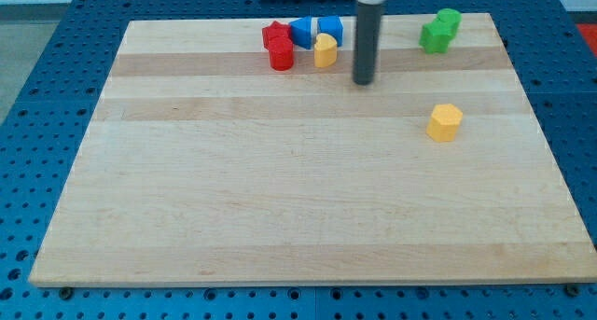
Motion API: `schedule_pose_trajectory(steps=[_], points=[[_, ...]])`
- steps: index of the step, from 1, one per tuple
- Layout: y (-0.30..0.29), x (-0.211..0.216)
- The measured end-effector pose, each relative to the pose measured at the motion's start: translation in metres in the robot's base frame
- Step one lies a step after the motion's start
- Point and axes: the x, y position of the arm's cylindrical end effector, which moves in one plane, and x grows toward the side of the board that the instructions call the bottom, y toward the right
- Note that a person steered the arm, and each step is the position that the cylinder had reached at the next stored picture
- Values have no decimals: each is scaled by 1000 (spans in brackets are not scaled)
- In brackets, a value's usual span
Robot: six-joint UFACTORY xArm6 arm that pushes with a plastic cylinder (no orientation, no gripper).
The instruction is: Place the hexagon below the heart
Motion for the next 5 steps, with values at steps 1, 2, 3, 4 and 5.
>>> schedule_pose_trajectory(steps=[1,2,3,4,5], points=[[57,16],[106,21],[130,50],[130,95],[124,113]])
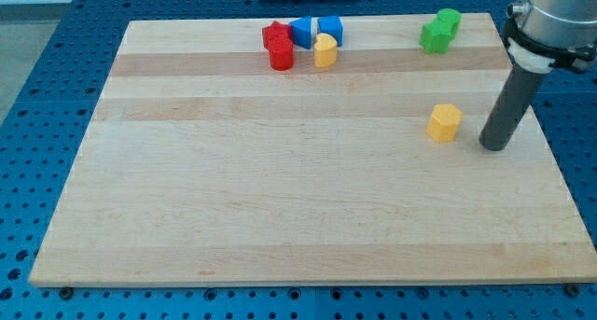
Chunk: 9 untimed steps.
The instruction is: Place the hexagon below the heart
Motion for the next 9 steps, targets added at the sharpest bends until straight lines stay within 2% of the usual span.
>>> schedule_pose_trajectory(steps=[2,6,9], points=[[-27,-23],[-144,-35],[-155,-86]])
